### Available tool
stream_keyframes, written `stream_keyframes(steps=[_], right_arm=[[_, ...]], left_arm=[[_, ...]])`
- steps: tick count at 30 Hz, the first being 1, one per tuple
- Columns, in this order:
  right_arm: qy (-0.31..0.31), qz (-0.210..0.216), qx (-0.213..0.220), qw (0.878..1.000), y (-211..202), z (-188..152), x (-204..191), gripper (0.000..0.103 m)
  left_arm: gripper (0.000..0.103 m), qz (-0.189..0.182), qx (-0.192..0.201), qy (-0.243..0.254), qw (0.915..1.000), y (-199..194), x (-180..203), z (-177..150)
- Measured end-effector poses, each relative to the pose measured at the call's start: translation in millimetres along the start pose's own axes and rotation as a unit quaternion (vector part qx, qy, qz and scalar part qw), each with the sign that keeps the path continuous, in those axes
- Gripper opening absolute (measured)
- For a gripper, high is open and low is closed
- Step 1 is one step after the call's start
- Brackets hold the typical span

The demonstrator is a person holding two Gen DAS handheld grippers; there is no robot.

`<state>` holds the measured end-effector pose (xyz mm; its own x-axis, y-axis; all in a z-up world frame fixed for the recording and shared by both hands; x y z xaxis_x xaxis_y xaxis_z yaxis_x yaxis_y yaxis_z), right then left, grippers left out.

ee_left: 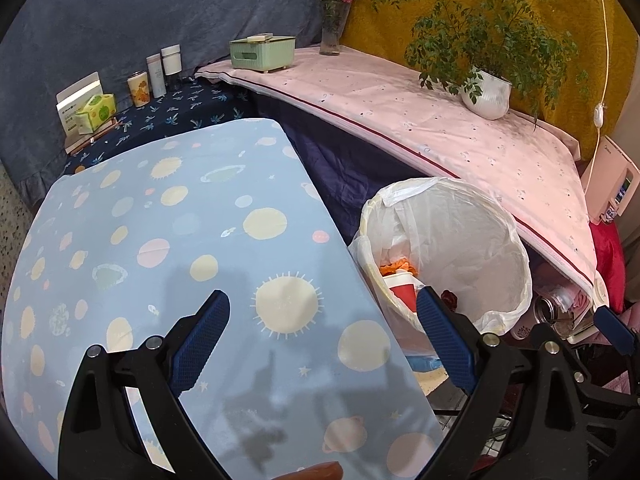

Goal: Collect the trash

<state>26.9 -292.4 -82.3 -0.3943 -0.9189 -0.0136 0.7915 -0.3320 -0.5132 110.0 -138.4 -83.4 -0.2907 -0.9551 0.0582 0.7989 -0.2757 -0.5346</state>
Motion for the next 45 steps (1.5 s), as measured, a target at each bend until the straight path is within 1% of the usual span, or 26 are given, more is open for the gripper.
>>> stream_keyframes(steps=[7, 24, 45], right_arm=[[-0.001, -0.001, -0.002, 1.0, 0.9, -0.9, -0.8, 0.097], [0.0, -0.005, -0.007, 1.0, 4.8, -6.8, 2.6, 0.097], [0.002, -0.007, -0.009, 1.0, 5.4, -8.0, 6.2, 0.097]], left_arm=[[0.09, 0.01, -0.003, -0.003, 0.9999, 1.1, -2.3, -2.3], [0.09, 0.009, -0.005, 0.013, 0.9999, 2.2, 1.5, -7.5], [0.09, 0.011, -0.005, 0.018, 0.9998, 3.4, 2.7, -9.2]])
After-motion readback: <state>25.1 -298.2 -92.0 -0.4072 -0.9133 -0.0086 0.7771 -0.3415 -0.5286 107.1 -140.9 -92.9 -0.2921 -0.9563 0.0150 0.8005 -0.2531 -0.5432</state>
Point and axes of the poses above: each gripper's, at about its wrist camera, not at the fingertips, and y roughly the way its jaws point, x to its right, z to its top, the point moved 10 cm from there along y, roughly the way its jaws point, and after that the axes turned 15 degrees about x, right-handed, at the moved point
